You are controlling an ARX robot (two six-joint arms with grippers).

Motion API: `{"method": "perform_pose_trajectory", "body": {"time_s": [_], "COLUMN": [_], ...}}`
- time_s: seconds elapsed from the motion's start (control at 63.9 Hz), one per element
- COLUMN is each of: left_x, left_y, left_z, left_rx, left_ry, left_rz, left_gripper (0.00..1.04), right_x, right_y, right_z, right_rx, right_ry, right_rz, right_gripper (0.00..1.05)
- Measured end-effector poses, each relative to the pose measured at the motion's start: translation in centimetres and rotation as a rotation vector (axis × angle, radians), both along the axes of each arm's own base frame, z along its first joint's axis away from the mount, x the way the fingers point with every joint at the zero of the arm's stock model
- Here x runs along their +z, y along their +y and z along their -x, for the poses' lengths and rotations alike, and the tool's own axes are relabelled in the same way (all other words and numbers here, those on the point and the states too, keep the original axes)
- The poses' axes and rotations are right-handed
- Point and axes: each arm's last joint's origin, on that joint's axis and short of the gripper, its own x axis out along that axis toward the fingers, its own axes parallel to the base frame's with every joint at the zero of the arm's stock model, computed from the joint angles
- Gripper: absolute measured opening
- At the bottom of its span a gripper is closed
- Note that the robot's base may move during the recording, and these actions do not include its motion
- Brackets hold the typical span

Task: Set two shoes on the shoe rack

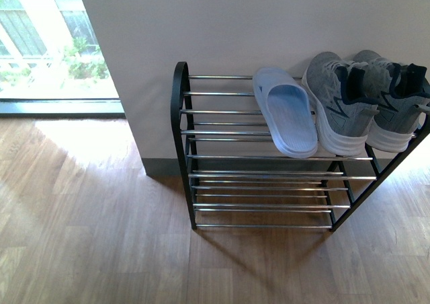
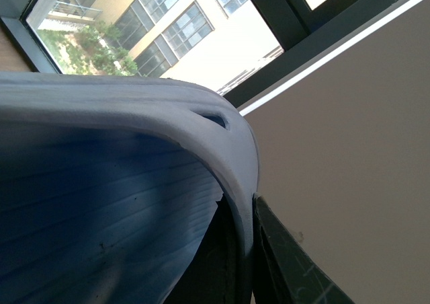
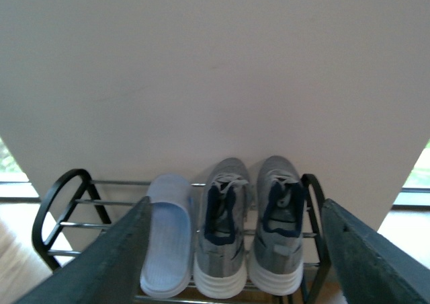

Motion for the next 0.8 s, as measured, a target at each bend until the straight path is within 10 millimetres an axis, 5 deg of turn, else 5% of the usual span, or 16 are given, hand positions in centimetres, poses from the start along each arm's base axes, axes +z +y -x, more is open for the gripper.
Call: {"method": "perform_pose_trajectory", "body": {"time_s": [0.454, 0.579, 0.798], "left_x": [0.0, 0.6, 0.9], "left_y": [-0.1, -0.3, -2.5], "left_z": [-0.2, -2.2, -9.7], "left_rx": [0.056, 0.075, -0.159], "left_ry": [0.089, 0.417, 0.403], "left_rz": [-0.087, -0.42, -0.453], "left_gripper": [0.02, 0.02, 0.02], "right_x": [-1.3, -1.7, -2.0], "right_y": [-0.8, -0.8, -0.8], "right_z": [3.4, 4.1, 4.9], "right_rx": [-0.057, -0.058, -0.057], "right_ry": [-0.01, -0.011, -0.025], "right_rz": [0.029, 0.027, 0.026], "right_gripper": [0.01, 0.01, 0.02]}}
